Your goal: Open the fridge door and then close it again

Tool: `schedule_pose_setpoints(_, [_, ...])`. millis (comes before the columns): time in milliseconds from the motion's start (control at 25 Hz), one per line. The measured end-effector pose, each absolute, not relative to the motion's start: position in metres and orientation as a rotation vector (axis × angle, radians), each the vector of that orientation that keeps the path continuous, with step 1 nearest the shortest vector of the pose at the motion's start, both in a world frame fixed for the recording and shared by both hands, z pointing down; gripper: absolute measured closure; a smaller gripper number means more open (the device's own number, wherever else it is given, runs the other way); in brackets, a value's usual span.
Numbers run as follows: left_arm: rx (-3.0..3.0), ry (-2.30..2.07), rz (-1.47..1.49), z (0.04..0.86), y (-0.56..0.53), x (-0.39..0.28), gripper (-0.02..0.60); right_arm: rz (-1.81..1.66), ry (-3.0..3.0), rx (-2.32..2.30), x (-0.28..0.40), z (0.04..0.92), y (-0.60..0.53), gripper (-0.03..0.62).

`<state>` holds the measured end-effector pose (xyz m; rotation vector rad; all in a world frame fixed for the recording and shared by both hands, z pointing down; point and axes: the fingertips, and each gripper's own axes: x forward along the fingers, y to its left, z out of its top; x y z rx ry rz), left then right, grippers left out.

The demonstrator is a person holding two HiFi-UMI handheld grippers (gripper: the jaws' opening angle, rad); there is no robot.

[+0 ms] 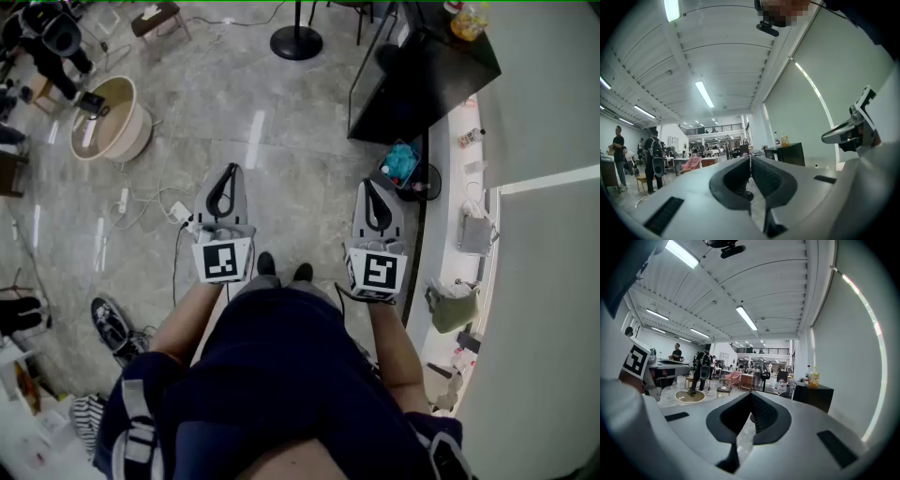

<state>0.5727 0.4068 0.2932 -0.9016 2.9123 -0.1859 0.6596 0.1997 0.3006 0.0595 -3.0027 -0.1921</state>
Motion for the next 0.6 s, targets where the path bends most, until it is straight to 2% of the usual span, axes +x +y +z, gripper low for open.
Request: schedule_pose_setpoints(600, [-0.905, 2.922, -0.176, 0.297, 0.406, 0.576, 0.549, -0.271, -3.052, 0.009, 0.661, 0.295, 0.211, 0.576])
